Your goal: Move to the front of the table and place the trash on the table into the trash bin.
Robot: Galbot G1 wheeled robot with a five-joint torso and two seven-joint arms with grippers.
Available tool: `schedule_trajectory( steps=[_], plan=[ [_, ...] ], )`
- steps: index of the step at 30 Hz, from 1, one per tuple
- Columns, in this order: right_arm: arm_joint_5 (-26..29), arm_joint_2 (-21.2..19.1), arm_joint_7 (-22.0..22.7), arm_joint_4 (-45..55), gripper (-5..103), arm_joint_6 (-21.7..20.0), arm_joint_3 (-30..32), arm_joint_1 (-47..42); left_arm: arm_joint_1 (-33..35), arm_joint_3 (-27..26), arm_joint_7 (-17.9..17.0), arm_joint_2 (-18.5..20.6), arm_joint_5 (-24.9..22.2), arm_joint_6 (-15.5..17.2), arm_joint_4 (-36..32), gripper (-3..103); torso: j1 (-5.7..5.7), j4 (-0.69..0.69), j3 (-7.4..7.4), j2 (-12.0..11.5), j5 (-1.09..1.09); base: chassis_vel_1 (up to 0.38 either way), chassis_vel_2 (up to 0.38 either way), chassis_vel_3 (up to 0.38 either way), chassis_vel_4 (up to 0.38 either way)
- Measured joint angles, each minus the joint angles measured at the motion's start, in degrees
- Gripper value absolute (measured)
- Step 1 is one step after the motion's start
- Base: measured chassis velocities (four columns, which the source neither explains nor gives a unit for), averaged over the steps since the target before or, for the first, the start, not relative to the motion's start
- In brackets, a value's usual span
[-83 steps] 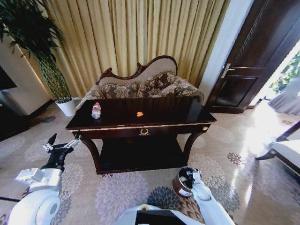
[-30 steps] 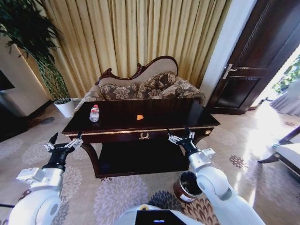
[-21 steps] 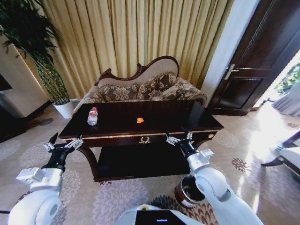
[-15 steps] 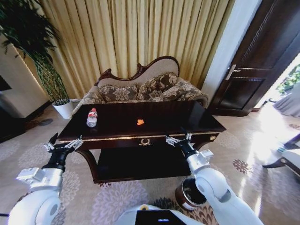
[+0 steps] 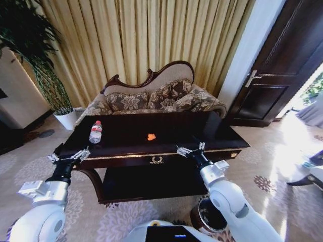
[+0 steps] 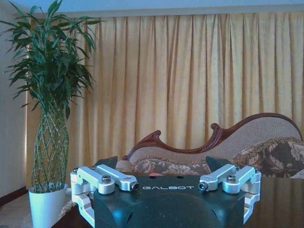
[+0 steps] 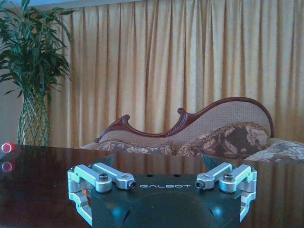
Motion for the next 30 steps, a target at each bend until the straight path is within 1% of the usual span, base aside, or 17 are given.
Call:
schedule_trajectory(
  steps=[4,6,8,9,12,13,14,16,17,18,20,24,25,28,30],
  plan=[
    [0.77,-0.99,-0.05,0.10,100,-0.11,-1.70,0.98,0.26,0.06,-0.02,-0.05,0.03,0.01,-0.07,100,0.02,0.00,0.01,-0.01,0.01,-0.078,0.073,0.092,-0.082],
    [2.43,-1.67,0.35,0.05,100,-1.12,-2.88,2.43,0.45,0.07,-0.02,-0.10,0.08,0.01,-0.19,100,0.03,0.00,0.01,-0.02,0.00,0.000,0.000,0.000,0.000],
    [6.04,-2.95,1.94,-0.15,100,-4.47,-4.57,5.26,0.69,-0.04,-0.03,-0.14,0.10,0.01,-0.38,100,0.01,-0.01,0.00,-0.01,0.01,0.000,0.000,0.000,0.000],
    [6.04,-2.95,1.94,-0.15,100,-4.47,-4.57,5.26,0.69,-0.04,-0.03,-0.14,0.10,0.01,-0.38,100,0.01,-0.01,0.00,-0.01,0.01,0.000,0.000,0.000,0.000],
    [12.42,-5.77,4.44,-0.27,100,-10.79,-6.63,10.35,1.11,-0.33,-0.06,-0.20,0.19,0.01,-0.53,100,-0.02,0.02,-0.01,0.01,0.01,0.000,0.000,0.000,0.000],
    [13.42,-6.38,4.79,-0.51,100,-11.72,-7.09,11.27,1.22,-0.41,-0.06,-0.25,0.21,0.00,-0.55,100,-0.02,0.02,-0.01,0.02,0.00,0.000,0.000,0.000,0.000],
    [13.42,-6.38,4.79,-0.51,100,-11.72,-7.09,11.27,1.22,-0.41,-0.06,-0.25,0.21,0.00,-0.55,100,-0.02,0.02,-0.01,0.02,0.00,0.000,0.000,0.000,0.000],
    [15.77,-7.90,6.43,-1.55,100,-13.62,-8.59,14.10,1.40,-0.45,-0.07,-0.48,0.36,-0.01,-0.56,100,-0.02,0.01,-0.01,0.01,0.00,0.000,0.000,0.000,0.000],
    [17.33,-8.51,8.04,-2.27,100,-14.64,-9.71,15.74,1.47,-0.45,-0.07,-0.58,0.44,-0.01,-0.58,100,-0.01,0.00,0.00,0.00,0.01,0.000,0.000,0.000,0.000],
    [18.14,-8.73,9.08,-2.64,100,-15.25,-10.35,16.61,1.49,-0.43,-0.07,-0.61,0.49,-0.01,-0.60,100,0.00,0.00,0.01,0.00,0.01,0.000,0.000,0.000,0.000],
    [18.61,-8.83,9.67,-2.92,100,-15.61,-10.74,17.29,1.50,-0.41,-0.07,-0.61,0.51,-0.01,-0.61,100,0.00,-0.01,0.01,0.00,0.01,0.000,0.000,0.000,0.000],
    [21.57,-8.78,13.77,-5.06,100,-18.00,-14.24,22.57,1.44,-0.07,-0.17,-0.46,0.74,0.04,-0.67,100,-0.01,-0.01,0.00,0.00,0.01,0.000,0.000,0.000,0.000],
    [21.57,-8.78,13.77,-5.06,100,-18.00,-14.24,22.57,1.44,-0.07,-0.17,-0.46,0.74,0.04,-0.67,100,-0.01,-0.01,0.00,0.00,0.01,0.000,0.000,0.000,0.000],
    [25.88,-8.15,17.83,-6.43,100,-20.14,-18.24,27.16,1.72,0.08,-0.30,-0.72,1.03,0.24,-1.00,100,-0.01,0.01,0.00,0.00,0.00,0.000,0.000,0.000,0.000],
    [26.37,-8.07,18.16,-6.84,100,-20.22,-19.36,28.16,1.86,0.08,-0.30,-0.83,1.11,0.24,-1.08,100,0.00,0.00,0.00,0.00,0.01,0.000,0.000,0.000,0.000]
  ],
)
